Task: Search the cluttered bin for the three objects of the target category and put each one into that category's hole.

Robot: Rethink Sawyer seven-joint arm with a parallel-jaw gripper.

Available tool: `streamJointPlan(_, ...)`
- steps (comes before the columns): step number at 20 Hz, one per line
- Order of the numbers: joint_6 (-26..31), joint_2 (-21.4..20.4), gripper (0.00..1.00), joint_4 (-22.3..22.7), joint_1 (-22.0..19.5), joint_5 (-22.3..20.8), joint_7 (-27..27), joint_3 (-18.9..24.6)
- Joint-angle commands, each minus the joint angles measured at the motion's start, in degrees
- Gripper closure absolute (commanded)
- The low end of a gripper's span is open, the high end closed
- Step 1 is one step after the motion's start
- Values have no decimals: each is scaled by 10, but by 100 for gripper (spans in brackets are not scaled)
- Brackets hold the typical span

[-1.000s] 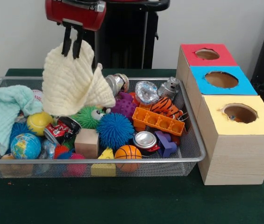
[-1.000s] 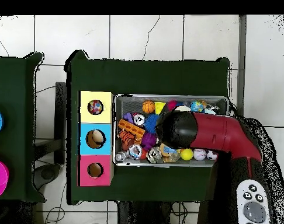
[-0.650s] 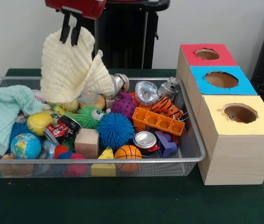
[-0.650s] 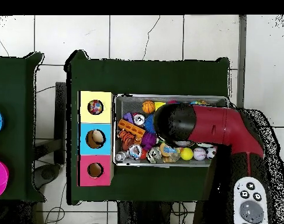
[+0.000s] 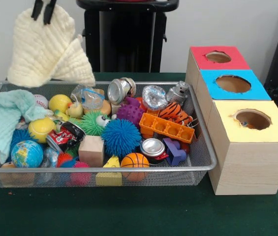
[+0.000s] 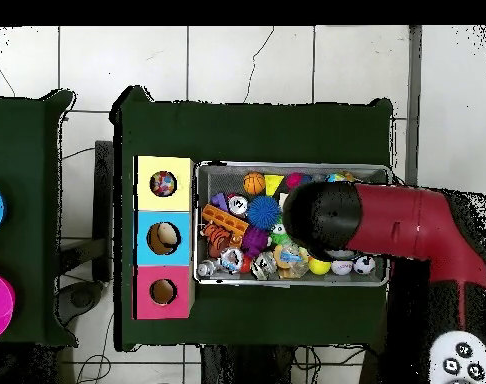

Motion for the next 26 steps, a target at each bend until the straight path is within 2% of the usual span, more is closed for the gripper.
streamJointPlan(1,-46,-7,100,56,-42,-59,-84,1)
streamJointPlan(4,-91,-10,100,77,-62,-77,-83,1)
streamJointPlan(6,-116,-12,100,95,-85,-72,-96,15)
streamJointPlan(10,-156,-10,100,105,-116,-82,-109,30)
streamJointPlan(14,-213,11,100,123,-140,-86,-91,47)
streamJointPlan(19,-291,40,100,152,-163,-86,-70,79)
streamJointPlan(26,-374,70,100,160,-159,-111,-35,81)
